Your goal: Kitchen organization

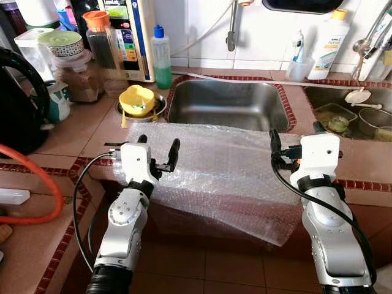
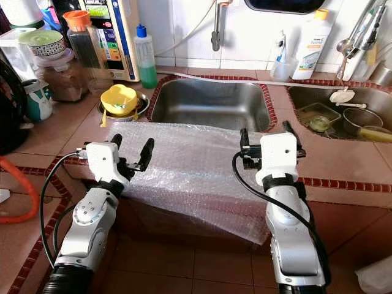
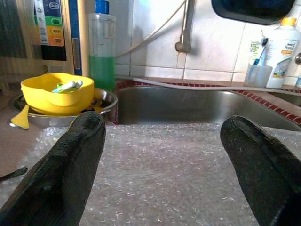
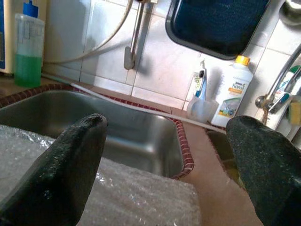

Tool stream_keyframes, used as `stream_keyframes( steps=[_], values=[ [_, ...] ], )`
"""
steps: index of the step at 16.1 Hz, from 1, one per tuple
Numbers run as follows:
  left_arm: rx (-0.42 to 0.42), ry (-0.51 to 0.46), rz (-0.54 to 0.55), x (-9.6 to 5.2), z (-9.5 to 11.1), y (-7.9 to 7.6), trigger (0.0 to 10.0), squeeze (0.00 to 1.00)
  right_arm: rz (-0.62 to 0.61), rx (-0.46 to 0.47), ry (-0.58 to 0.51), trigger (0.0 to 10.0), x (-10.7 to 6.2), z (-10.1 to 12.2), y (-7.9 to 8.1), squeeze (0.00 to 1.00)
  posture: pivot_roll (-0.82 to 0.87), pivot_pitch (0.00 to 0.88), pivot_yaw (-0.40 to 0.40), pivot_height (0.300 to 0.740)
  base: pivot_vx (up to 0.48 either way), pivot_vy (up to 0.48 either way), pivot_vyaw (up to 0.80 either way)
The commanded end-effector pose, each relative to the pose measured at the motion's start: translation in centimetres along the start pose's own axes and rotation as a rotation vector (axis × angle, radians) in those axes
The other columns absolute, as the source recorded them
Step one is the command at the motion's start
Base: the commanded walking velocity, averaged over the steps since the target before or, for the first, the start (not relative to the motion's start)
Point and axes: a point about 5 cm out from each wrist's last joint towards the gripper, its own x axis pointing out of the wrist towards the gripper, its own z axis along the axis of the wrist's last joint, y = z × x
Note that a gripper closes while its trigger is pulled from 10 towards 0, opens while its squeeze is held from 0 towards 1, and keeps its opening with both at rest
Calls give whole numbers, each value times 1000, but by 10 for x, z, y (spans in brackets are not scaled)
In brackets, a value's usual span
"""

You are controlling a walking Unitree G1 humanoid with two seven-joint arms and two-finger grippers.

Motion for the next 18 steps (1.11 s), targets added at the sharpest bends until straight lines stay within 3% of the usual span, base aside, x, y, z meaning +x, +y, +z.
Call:
stream_keyframes(
  steps=[1,18],
  values=[
    [-2,-26,-19,4,7,-4,10000,0,-3,-5,-26,10000,-1,5,0,0,-125,0,60,740,0,0,0],
    [2,-8,-18,2,4,-3,10000,0,-3,-13,-25,10000,-2,4,1,0,-119,0,59,740,249,0,0]
  ],
)
